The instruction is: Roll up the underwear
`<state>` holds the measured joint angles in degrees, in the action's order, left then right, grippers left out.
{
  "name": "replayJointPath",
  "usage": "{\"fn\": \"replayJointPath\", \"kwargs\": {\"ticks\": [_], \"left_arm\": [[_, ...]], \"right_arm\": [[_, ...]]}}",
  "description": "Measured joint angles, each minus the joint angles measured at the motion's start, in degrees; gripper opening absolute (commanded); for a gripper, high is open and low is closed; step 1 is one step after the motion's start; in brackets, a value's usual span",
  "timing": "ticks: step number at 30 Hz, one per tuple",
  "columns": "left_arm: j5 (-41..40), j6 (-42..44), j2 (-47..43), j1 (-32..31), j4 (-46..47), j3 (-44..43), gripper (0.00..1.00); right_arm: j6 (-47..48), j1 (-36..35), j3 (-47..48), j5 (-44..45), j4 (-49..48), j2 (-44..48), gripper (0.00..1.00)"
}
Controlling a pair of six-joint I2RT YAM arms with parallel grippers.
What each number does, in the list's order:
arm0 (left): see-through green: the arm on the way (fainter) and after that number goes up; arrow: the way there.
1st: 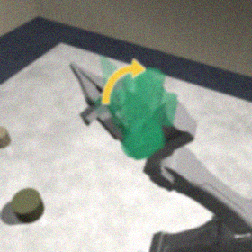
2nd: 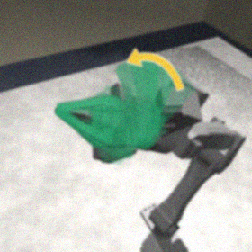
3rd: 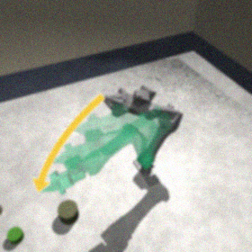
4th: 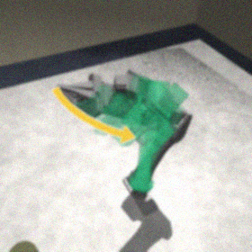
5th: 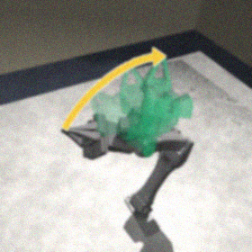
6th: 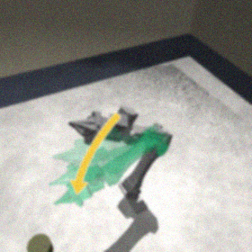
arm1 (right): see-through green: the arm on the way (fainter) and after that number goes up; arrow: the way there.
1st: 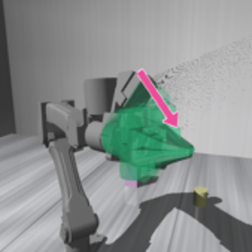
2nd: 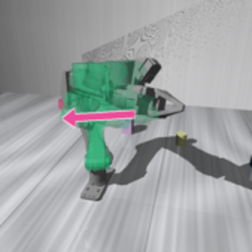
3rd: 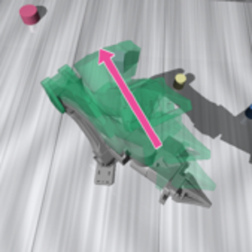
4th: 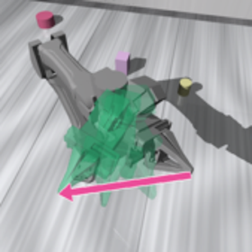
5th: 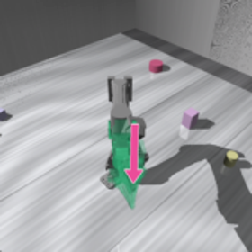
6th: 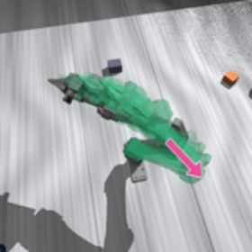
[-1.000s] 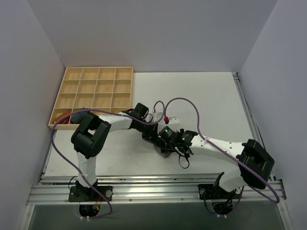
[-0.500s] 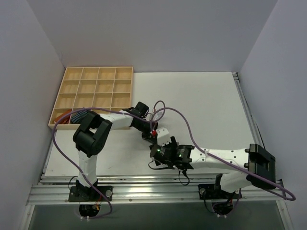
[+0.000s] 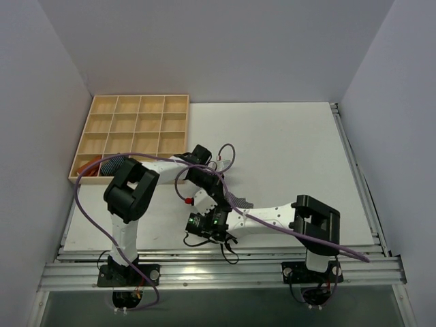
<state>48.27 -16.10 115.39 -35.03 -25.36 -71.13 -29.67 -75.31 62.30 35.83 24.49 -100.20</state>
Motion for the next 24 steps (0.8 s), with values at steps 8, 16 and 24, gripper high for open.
{"fn": "replayJointPath", "kwargs": {"ticks": [8,16,24], "left_arm": [[0.3,1.7,0.0,0.3,-2.6,-0.2,0.02],[0.5,3.7,0.6,0.4,-5.5,-1.2,0.02],[0.7,5.6,0.8,1.0,-7.6,-2.0,0.08]], "right_arm": [[1.0,0.3,2.9,1.6,2.4,-5.2,0.63],[1.5,1.3,4.3,1.5,3.7,-7.7,0.6],[5.2,4.3,4.7,-2.4,2.6,-8.7,0.21]]}}
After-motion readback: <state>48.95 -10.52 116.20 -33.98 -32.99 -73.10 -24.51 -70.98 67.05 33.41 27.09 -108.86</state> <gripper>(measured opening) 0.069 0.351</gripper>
